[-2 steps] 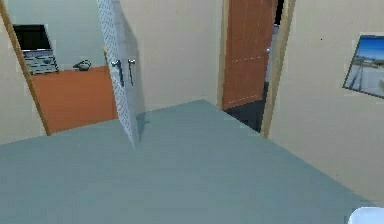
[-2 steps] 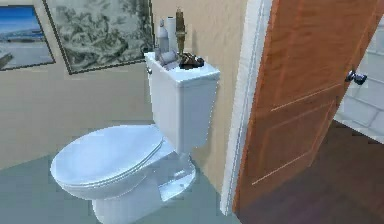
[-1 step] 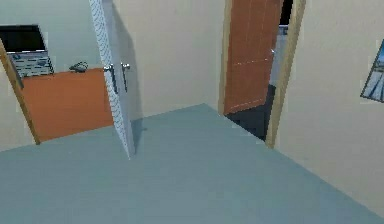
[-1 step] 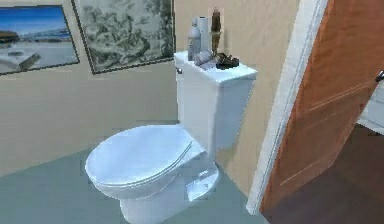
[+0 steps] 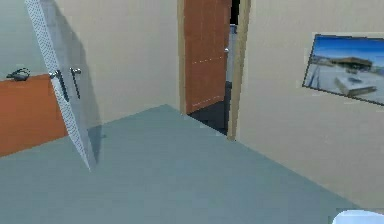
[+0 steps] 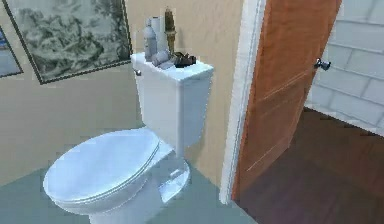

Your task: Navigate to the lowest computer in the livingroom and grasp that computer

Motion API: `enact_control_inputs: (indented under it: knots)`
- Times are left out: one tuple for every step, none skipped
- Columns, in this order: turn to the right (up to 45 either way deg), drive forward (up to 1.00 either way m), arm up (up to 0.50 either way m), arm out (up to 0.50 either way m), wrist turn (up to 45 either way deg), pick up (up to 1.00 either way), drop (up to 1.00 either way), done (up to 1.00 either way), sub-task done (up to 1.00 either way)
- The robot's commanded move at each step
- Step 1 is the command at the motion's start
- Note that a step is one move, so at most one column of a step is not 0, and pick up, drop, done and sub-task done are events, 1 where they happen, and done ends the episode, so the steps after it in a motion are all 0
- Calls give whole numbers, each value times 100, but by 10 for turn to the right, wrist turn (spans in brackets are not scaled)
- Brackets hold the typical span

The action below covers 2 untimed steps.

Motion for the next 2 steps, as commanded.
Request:
enact_control_inputs:
  knots:
    - [0,100,0,0,0,0,0,0,0]
    - [30,0,0,0,0,0,0,0,0]
